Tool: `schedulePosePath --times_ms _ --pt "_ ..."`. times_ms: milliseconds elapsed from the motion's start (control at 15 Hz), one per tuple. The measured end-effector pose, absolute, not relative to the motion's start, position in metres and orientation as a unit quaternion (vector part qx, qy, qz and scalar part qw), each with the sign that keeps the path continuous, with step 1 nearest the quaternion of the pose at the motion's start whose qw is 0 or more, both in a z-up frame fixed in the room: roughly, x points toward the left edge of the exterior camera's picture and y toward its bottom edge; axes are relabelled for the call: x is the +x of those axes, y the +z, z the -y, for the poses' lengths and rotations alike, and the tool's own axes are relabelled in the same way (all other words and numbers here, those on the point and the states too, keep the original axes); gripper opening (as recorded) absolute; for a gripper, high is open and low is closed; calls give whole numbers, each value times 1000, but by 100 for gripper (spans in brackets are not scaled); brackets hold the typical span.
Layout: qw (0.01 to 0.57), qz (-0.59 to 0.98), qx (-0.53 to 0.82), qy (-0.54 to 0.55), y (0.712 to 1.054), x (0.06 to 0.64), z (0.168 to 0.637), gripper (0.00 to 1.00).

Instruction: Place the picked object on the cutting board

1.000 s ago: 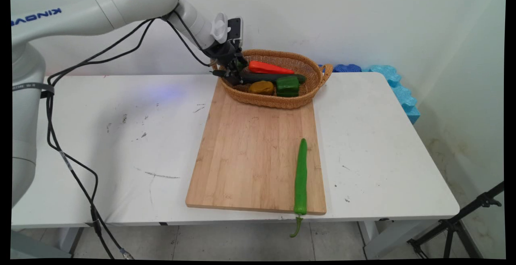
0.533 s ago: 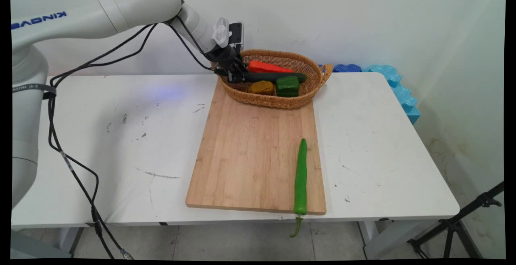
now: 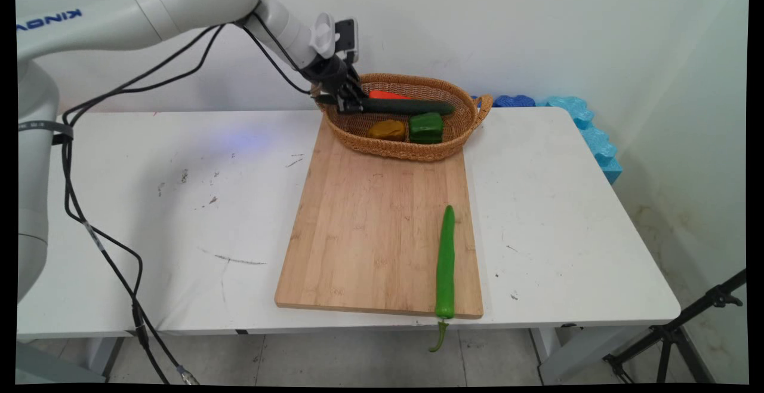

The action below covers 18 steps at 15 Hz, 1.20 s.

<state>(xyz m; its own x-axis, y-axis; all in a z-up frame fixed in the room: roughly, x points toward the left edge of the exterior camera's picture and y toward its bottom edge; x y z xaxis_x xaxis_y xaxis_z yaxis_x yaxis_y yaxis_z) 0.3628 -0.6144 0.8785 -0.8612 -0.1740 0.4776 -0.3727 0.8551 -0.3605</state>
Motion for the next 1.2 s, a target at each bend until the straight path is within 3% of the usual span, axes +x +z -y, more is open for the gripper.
schedulePosePath --times_ms 733,1200 --pt "268 923 184 205 953 382 546 0" --pt "289 923 203 150 972 400 473 0"
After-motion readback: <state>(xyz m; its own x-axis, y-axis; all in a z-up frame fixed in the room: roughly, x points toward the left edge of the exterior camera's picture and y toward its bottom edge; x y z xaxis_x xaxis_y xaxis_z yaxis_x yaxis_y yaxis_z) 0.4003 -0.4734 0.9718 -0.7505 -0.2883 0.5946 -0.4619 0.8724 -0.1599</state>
